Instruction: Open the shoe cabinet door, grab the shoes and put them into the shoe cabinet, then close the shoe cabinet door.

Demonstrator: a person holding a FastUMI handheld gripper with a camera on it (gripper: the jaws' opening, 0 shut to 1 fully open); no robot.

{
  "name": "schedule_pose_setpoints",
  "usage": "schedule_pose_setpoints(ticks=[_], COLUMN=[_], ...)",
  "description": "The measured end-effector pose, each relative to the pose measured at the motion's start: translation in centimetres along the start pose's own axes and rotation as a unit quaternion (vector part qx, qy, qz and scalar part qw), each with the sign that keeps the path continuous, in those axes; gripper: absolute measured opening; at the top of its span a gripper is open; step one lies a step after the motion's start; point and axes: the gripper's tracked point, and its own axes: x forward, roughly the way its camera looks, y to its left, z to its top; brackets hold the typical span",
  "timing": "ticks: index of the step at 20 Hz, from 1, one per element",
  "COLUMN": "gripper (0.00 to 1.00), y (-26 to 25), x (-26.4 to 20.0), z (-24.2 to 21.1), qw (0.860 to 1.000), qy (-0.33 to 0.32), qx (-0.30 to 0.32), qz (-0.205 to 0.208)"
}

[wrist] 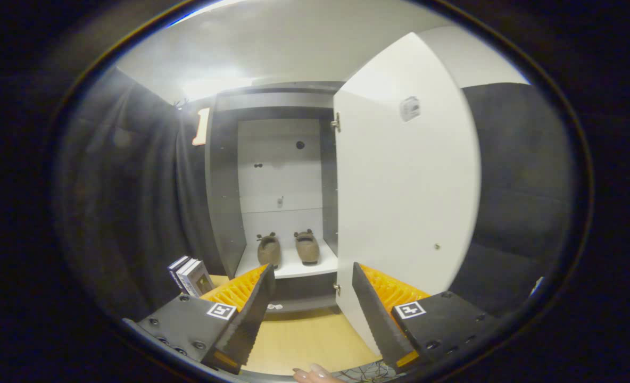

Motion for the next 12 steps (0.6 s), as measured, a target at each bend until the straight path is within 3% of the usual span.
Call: schedule_pose_setpoints(ticks=[5, 12], gripper=[0.92, 0.92], y=[-8.2, -18.7], x=[-3.0, -0.1], z=[0.6, 2.7], qw=[0.999, 0.998], qy=[-0.005, -0.020], qx=[0.001, -0.014], qz=[-0.044, -0.060])
